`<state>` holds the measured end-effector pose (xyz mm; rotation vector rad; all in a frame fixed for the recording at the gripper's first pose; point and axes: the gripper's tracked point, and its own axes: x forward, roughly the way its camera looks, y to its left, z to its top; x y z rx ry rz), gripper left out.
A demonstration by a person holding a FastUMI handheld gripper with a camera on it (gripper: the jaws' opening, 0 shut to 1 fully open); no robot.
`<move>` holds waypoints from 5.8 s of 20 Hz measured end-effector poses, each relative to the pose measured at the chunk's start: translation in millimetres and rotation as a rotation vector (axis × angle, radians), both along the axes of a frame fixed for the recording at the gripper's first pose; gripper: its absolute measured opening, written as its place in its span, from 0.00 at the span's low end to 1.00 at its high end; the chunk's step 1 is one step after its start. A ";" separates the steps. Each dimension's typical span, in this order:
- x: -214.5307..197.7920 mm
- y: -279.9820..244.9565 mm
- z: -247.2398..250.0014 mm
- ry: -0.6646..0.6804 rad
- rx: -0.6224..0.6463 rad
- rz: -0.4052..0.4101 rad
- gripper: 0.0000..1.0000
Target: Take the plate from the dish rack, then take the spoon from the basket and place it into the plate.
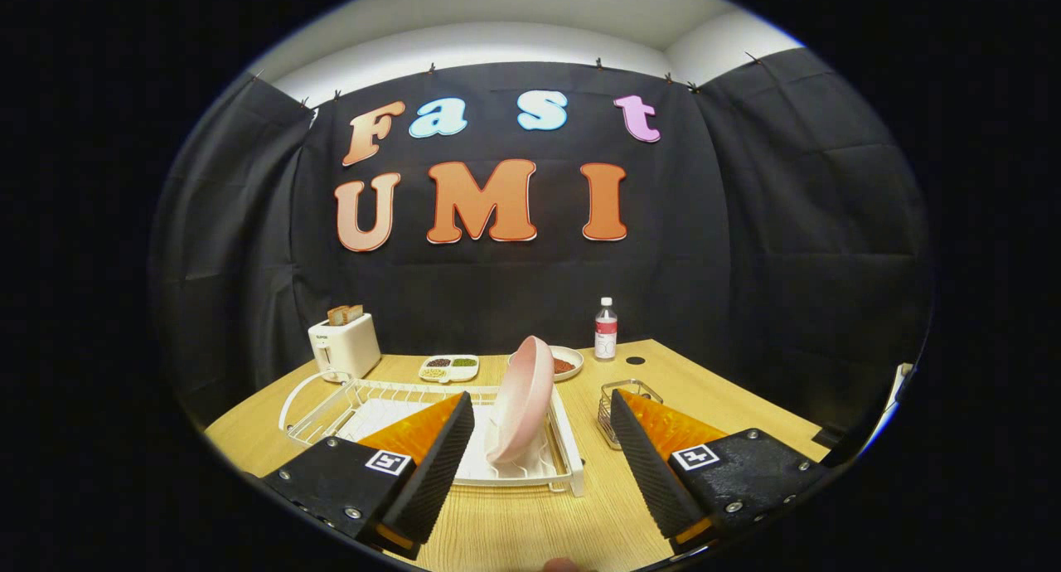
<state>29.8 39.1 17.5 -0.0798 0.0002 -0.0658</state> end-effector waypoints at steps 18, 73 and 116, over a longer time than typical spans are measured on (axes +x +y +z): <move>119.7 -3.7 -72.8 0.265 -0.093 -0.192 0.82; -65.0 33.1 -191.7 0.505 0.671 0.099 0.13; 122.6 -138.7 -70.3 -0.013 0.004 -0.165 0.99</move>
